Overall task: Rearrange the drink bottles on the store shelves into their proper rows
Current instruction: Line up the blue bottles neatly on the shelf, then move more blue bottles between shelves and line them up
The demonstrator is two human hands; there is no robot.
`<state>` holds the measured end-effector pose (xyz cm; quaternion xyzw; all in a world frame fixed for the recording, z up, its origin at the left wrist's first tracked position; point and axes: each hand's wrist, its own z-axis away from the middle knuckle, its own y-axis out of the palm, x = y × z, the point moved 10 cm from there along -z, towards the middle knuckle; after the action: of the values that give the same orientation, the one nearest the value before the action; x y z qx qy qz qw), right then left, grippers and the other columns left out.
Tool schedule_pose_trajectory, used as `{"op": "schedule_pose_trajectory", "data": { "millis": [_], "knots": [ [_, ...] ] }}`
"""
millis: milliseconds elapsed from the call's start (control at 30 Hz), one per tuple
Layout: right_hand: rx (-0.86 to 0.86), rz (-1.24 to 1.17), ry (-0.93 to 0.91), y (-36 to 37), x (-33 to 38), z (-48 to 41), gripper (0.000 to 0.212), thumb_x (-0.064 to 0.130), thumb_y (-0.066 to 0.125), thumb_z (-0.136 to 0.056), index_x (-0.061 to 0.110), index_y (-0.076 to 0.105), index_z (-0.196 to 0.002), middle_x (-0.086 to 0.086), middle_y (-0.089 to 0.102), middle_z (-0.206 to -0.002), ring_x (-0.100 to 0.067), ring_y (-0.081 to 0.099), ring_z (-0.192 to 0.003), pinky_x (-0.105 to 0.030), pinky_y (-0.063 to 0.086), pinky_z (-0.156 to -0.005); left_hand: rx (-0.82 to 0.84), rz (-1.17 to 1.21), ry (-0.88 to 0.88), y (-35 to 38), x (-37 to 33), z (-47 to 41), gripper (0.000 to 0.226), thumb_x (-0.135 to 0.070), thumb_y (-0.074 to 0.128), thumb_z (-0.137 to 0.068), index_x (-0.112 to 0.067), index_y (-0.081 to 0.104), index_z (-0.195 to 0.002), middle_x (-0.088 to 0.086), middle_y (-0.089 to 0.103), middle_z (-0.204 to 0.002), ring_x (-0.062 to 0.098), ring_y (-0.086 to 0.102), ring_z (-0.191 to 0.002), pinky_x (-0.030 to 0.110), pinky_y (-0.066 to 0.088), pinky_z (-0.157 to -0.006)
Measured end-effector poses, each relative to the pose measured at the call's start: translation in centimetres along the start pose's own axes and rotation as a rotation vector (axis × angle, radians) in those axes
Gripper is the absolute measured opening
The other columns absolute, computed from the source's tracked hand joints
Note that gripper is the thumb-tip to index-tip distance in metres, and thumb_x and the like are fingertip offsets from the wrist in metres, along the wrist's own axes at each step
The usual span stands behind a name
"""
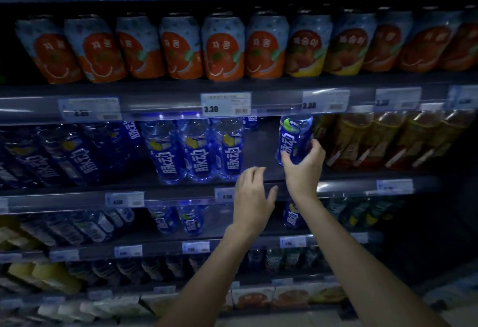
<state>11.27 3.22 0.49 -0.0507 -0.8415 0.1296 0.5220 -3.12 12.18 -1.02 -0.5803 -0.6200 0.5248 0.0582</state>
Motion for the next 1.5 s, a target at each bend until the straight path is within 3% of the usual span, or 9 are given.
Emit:
{"op": "schedule_pose_trajectory", "data": {
  "millis": [200, 367, 533, 700, 967, 1133, 1233, 1367, 1500],
  "knots": [
    [0.037, -0.013, -0.020, 0.7, -0.6, -2.4, 0.071, 0.023, 0.081, -0.077, 0.004, 0.043, -0.134, -0.012, 0.048, -0.129, -0.025, 0.052, -0.118, -0.021, 0.037, -0.093, 0.065, -0.212, 0.039, 2.8, -0.7, -1.1, 0.040, -0.041, 0.056, -0.092, -0.010, 0.061, -0.117, 0.005, 0.058, -0.112, 0.025, 0.050, -0.109, 0.037, 0.038, -0.098],
    [0.013, -0.027, -0.048, 1.1, -0.2, -2.2, 0.072, 0.023, 0.084, -0.073, 0.001, 0.044, -0.129, -0.013, 0.049, -0.122, -0.025, 0.051, -0.114, -0.011, 0.032, -0.090, -0.019, -0.167, 0.028, 2.4, -0.6, -0.7, 0.036, -0.039, 0.060, -0.089, -0.008, 0.066, -0.107, 0.005, 0.059, -0.099, 0.025, 0.053, -0.097, 0.037, 0.042, -0.090],
    [-0.033, 0.025, -0.008, 1.4, 0.4, -2.1, 0.087, 0.038, 0.088, -0.066, 0.000, 0.042, -0.130, -0.014, 0.048, -0.124, -0.028, 0.050, -0.118, -0.034, 0.046, -0.091, -0.006, -0.150, 0.013, 2.5, -0.3, -0.6, 0.036, -0.039, 0.060, -0.087, -0.009, 0.065, -0.107, 0.005, 0.059, -0.099, 0.025, 0.053, -0.095, 0.036, 0.043, -0.087],
    [-0.050, 0.057, 0.006, 1.4, 0.2, -2.3, 0.076, 0.032, 0.085, -0.069, 0.004, 0.043, -0.127, -0.012, 0.049, -0.122, -0.029, 0.052, -0.115, -0.039, 0.050, -0.085, -0.020, -0.123, 0.009, 2.2, -0.3, -0.5, 0.037, -0.041, 0.062, -0.085, -0.009, 0.066, -0.105, 0.005, 0.058, -0.096, 0.024, 0.052, -0.091, 0.037, 0.044, -0.084],
    [0.010, -0.045, -0.015, 0.3, -0.9, -3.1, 0.070, 0.023, 0.088, -0.065, 0.005, 0.051, -0.121, -0.007, 0.054, -0.115, -0.020, 0.057, -0.105, -0.029, 0.049, -0.089, 0.008, -0.064, 0.047, 2.0, -0.3, -0.3, 0.046, -0.044, 0.064, -0.086, -0.006, 0.065, -0.113, 0.006, 0.060, -0.103, 0.025, 0.051, -0.101, 0.037, 0.044, -0.090],
    [0.016, -0.077, -0.045, -1.0, -0.9, -2.2, 0.068, 0.022, 0.088, -0.065, 0.007, 0.053, -0.122, -0.001, 0.052, -0.113, -0.007, 0.052, -0.101, -0.001, 0.036, -0.082, -0.007, -0.022, 0.038, 0.8, -0.4, 0.0, 0.051, -0.043, 0.065, -0.086, -0.003, 0.062, -0.117, 0.008, 0.060, -0.111, 0.024, 0.050, -0.109, 0.035, 0.043, -0.095],
    [0.018, -0.090, -0.069, -1.5, -0.6, -1.2, 0.066, 0.022, 0.088, -0.066, 0.009, 0.053, -0.121, -0.001, 0.052, -0.112, -0.007, 0.053, -0.099, -0.002, 0.038, -0.084, -0.010, -0.020, 0.042, -0.2, -0.2, 0.6, 0.052, -0.044, 0.064, -0.086, -0.003, 0.062, -0.118, 0.008, 0.060, -0.113, 0.024, 0.049, -0.112, 0.036, 0.042, -0.097],
    [0.015, -0.100, -0.064, -1.8, -0.2, -0.2, 0.072, 0.025, 0.089, -0.066, 0.009, 0.049, -0.125, -0.005, 0.054, -0.116, -0.011, 0.058, -0.102, -0.014, 0.047, -0.085, -0.009, -0.022, 0.021, -2.3, 1.3, 1.9, 0.054, -0.048, 0.061, -0.087, -0.006, 0.060, -0.122, 0.008, 0.059, -0.117, 0.023, 0.048, -0.115, 0.037, 0.041, -0.099],
    [-0.021, -0.112, -0.032, -1.7, 0.2, 0.3, 0.072, 0.027, 0.088, -0.067, 0.009, 0.051, -0.125, -0.004, 0.056, -0.115, -0.010, 0.058, -0.099, 0.002, 0.039, -0.077, -0.025, -0.033, -0.010, -5.1, 4.4, 3.9, 0.053, -0.048, 0.061, -0.088, -0.007, 0.061, -0.122, 0.008, 0.059, -0.117, 0.024, 0.048, -0.115, 0.039, 0.041, -0.099]
  ]
}}
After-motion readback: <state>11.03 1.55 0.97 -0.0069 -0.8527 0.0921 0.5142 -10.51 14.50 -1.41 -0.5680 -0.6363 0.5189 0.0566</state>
